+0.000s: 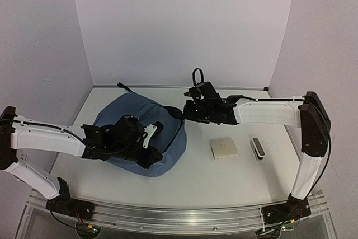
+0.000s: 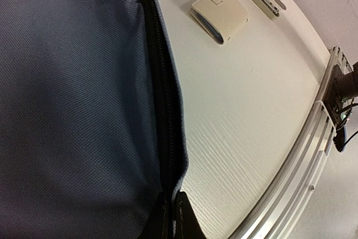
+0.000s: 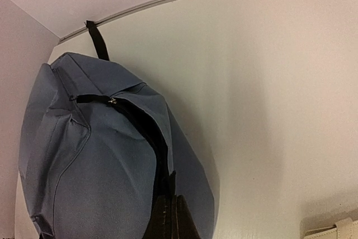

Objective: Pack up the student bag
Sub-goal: Zip the student bag at the center of the board.

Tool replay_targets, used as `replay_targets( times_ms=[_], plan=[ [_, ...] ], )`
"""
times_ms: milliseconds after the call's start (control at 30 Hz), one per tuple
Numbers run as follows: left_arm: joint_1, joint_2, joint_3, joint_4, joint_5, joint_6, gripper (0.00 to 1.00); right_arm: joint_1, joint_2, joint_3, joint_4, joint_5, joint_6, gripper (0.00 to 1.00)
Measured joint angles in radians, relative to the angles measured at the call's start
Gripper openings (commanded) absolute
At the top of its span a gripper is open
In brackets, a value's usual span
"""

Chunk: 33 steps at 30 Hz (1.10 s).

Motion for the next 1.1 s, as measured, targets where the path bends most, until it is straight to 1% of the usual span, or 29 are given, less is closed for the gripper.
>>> replay_targets(
  times_ms=[33,133,167,300,333,400,433,500,667,867,1033,1100],
  plan=[
    [0.000,-0.007,-0.003,-0.008,0.003,-0.004,0.03,0.000,0.000,-0.002,0.003,-0.010,-0.006,0.00],
    [-0.002,-0.033,-0.010,-0.031,0.013,-0.022,0.17,0.000,-0.002,-0.026,0.034,-0.051,-0.027,0.00],
    [-0.004,-0.045,-0.014,-0.038,0.017,-0.029,0.23,0.000,-0.004,-0.038,0.043,-0.063,-0.033,0.00],
    [-0.016,-0.084,-0.013,-0.051,0.015,-0.049,0.53,0.009,-0.029,-0.092,0.067,-0.105,-0.050,0.00],
    [-0.018,-0.087,-0.005,-0.054,0.006,-0.053,0.60,0.014,-0.040,-0.104,0.069,-0.112,-0.052,0.00],
    [-0.020,-0.083,0.023,-0.057,-0.017,-0.051,0.68,0.030,-0.062,-0.123,0.071,-0.126,-0.051,0.00],
    [-0.020,-0.075,0.046,-0.056,-0.034,-0.042,0.70,0.040,-0.072,-0.128,0.072,-0.132,-0.051,0.00],
    [-0.020,-0.049,0.103,-0.048,-0.061,-0.042,0.73,0.058,-0.087,-0.131,0.076,-0.137,-0.050,0.00],
    [0.000,0.063,0.214,-0.006,-0.108,-0.018,0.74,0.081,-0.122,-0.149,0.083,-0.141,-0.038,0.00],
    [0.049,0.176,0.233,0.007,-0.123,0.004,0.72,0.079,-0.161,-0.180,0.089,-0.138,-0.026,0.00],
    [0.053,0.235,0.237,0.038,-0.120,0.010,0.72,0.079,-0.173,-0.192,0.090,-0.135,-0.017,0.00],
    [0.053,0.254,0.245,0.050,-0.116,0.010,0.69,0.079,-0.175,-0.194,0.090,-0.134,-0.015,0.00]
  ],
)
